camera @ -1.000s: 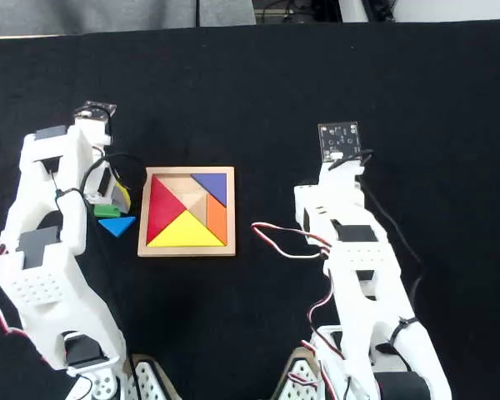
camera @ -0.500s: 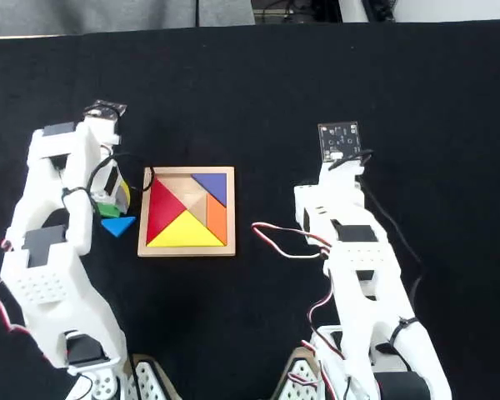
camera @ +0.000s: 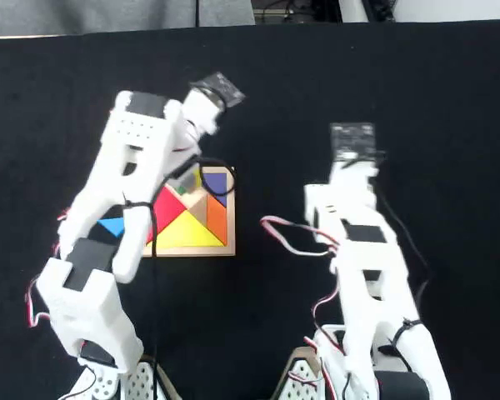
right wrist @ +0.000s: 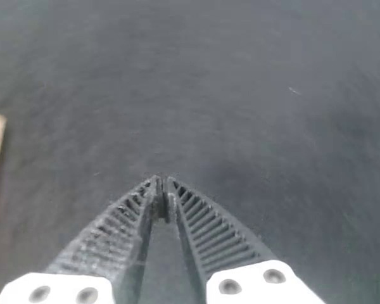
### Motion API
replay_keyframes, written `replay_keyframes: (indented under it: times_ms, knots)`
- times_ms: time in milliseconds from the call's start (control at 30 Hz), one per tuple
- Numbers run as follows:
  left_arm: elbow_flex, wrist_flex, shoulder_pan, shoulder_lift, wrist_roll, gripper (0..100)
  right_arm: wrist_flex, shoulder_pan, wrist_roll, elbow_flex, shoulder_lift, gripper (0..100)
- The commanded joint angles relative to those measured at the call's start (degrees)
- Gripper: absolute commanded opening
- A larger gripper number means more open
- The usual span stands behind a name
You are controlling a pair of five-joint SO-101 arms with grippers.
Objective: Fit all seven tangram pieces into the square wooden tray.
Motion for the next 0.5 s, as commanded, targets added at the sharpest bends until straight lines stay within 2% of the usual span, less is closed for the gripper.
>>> replay_keyframes:
  times_ms: [0,267,467]
  knots:
    - [1.8,-3.7,1.2,-3.1,-1.0,3,-1.3,2.5,-3.7,-2.9,-2.6,1.1]
    - [8.7,-9.8,0.8,-3.1,-1.1,3,-1.3,2.4,-3.3,-2.9,-2.6,1.1]
    - [8.8,-12.4,0.7,-1.1,-1.1,3,-1.3,2.4,-3.3,-2.9,-2.6,1.1]
